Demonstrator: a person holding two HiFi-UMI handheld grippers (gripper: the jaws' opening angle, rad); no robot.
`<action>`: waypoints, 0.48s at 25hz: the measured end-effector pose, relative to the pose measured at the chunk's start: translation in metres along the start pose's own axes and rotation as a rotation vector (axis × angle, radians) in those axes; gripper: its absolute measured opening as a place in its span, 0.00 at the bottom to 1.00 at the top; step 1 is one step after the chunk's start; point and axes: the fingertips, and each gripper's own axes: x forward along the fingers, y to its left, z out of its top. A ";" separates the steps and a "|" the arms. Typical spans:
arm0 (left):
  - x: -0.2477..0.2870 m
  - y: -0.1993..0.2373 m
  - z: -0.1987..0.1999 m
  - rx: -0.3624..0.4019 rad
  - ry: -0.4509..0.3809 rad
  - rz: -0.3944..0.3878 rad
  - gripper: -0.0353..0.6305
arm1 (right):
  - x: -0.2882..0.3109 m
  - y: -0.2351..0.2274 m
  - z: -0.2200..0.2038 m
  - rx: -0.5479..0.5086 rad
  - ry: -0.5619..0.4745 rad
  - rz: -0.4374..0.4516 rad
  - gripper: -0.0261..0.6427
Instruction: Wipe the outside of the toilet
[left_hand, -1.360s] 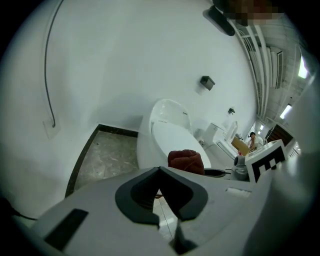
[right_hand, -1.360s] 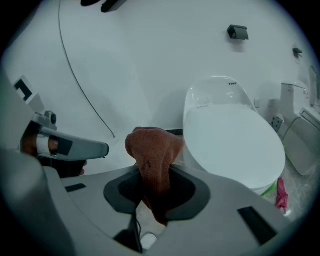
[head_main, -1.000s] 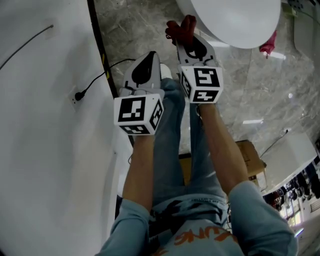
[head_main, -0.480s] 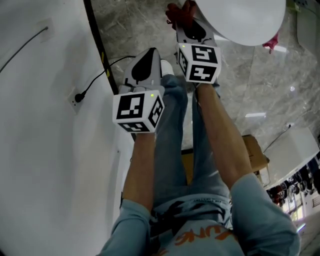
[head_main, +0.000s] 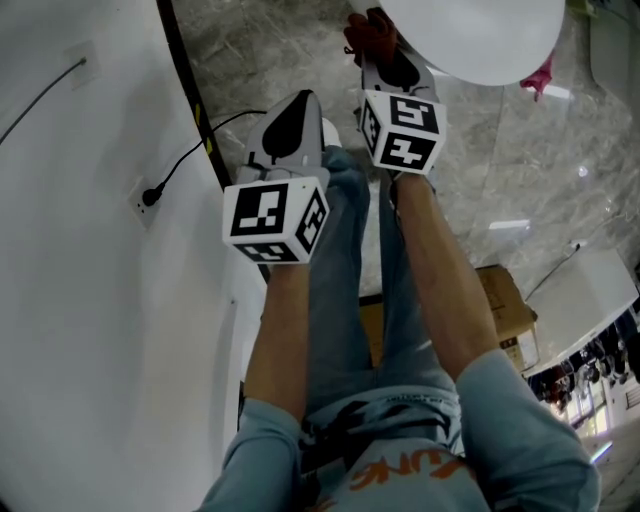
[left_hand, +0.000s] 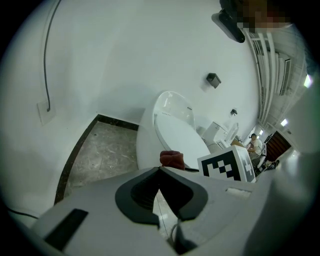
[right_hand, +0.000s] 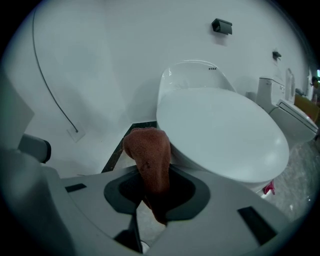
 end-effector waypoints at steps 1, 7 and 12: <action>0.001 -0.003 0.000 0.001 -0.001 -0.002 0.05 | -0.002 -0.003 -0.001 0.006 0.000 -0.004 0.18; 0.006 -0.018 -0.006 0.002 0.005 -0.010 0.05 | -0.014 -0.018 -0.006 0.026 0.007 -0.016 0.18; 0.010 -0.032 -0.015 0.011 0.017 -0.019 0.05 | -0.024 -0.035 -0.015 0.034 0.013 -0.025 0.18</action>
